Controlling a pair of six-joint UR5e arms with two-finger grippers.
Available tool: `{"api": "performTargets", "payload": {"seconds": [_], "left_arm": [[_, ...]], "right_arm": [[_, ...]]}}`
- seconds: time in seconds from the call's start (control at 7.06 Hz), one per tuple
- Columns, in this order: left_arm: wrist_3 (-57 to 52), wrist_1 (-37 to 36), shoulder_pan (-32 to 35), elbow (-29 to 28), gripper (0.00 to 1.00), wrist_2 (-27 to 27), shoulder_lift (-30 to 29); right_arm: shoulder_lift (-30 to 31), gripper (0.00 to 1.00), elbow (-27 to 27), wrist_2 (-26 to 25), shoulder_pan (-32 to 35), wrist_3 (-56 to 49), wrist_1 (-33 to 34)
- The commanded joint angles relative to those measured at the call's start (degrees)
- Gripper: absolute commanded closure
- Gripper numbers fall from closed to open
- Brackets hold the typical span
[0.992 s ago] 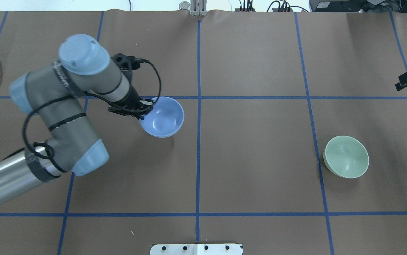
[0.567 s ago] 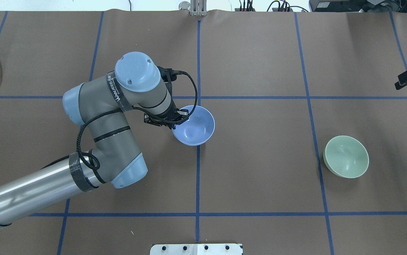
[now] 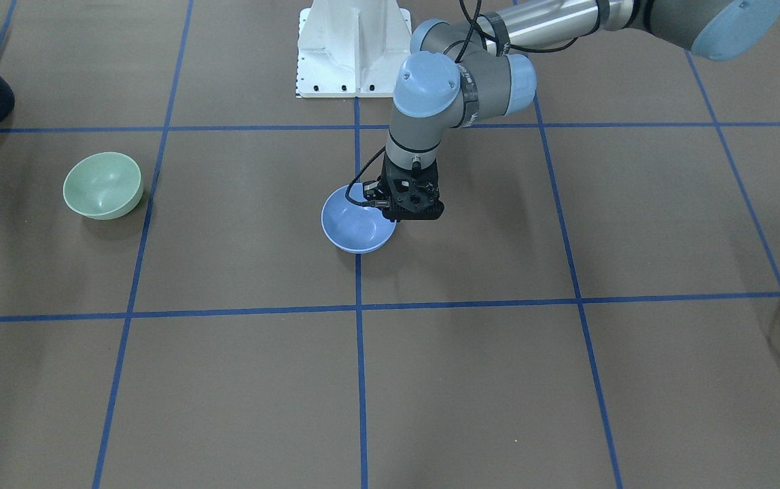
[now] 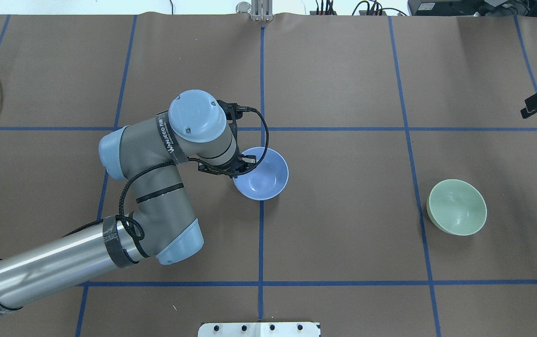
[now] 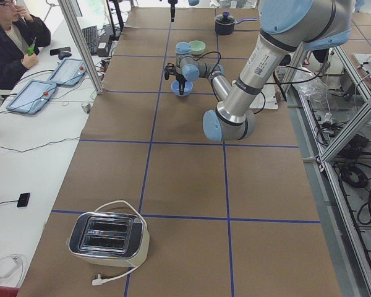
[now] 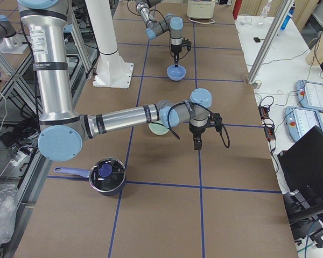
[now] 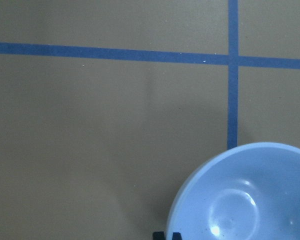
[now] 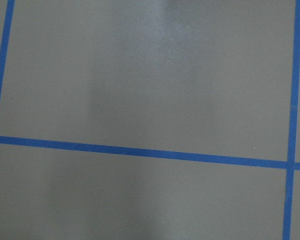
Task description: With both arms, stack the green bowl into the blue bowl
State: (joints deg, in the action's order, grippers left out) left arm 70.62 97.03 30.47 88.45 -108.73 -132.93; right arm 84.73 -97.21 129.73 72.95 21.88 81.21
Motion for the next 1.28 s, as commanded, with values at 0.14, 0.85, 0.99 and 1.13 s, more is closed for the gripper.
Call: {"api": "performTargets", "payload": {"seconds": [0.14, 0.85, 0.99, 1.13], "left_arm": [[-0.40, 0.27, -0.06, 0.06, 0.13, 0.10, 0.04], [-13.94, -0.52, 13.15, 10.41, 0.03, -11.01, 11.25], [-21.15, -0.52, 19.38, 11.13, 0.03, -15.85, 15.90], [-29.67, -0.44, 25.80, 11.13, 0.03, -19.55, 21.08]], "right_arm": [[-0.09, 0.00, 0.00, 0.00, 0.00, 0.00, 0.00], [-0.35, 0.00, -0.53, 0.00, -2.61, -1.40, -3.93], [-0.44, 0.00, -0.70, -0.17, -4.20, -1.32, -7.52], [-0.27, 0.00, -1.66, -0.09, -5.52, -0.62, -8.25]]}}
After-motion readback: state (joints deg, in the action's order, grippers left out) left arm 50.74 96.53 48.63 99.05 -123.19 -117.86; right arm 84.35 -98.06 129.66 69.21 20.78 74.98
